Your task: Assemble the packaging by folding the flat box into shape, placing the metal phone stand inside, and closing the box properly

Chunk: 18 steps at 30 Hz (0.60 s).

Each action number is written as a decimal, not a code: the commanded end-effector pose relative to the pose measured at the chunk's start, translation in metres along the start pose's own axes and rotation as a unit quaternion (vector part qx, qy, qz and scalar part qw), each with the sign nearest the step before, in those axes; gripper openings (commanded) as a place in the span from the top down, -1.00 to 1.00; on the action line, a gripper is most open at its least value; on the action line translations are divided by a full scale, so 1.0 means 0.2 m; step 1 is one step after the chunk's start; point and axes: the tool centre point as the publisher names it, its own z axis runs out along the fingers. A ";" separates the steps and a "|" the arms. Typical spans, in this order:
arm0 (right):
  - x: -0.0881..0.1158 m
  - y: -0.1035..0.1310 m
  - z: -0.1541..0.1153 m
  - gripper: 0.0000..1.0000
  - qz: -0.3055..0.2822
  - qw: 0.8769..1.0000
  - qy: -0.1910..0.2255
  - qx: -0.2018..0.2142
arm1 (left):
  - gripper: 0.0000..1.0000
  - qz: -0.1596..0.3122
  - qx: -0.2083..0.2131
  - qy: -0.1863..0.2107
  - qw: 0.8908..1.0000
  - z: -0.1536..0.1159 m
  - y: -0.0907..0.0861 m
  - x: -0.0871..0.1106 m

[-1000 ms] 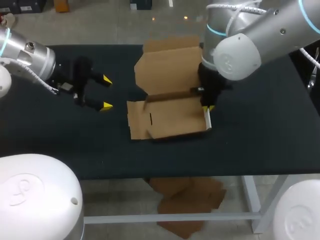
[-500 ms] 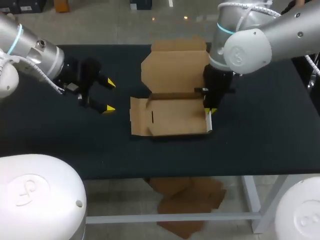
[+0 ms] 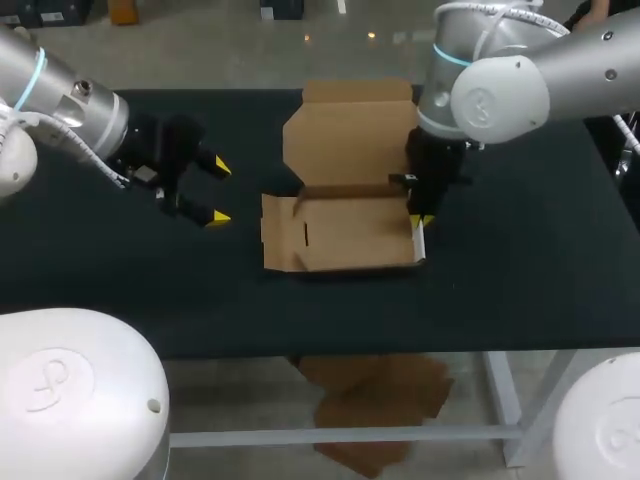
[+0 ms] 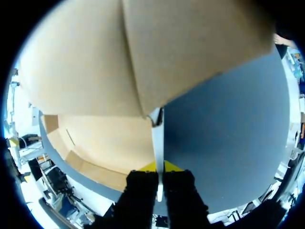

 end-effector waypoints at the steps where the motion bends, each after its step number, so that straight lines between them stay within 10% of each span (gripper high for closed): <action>1: 0.05 0.00 -0.03 1.00 -0.003 1.000 -0.008 0.028 | -1.00 0.000 -0.002 0.001 1.000 0.00 0.00 0.00; 18: 0.07 -0.07 0.09 1.00 -0.009 0.989 -0.007 0.145 | -1.00 0.000 -0.002 0.001 1.000 0.00 0.00 0.00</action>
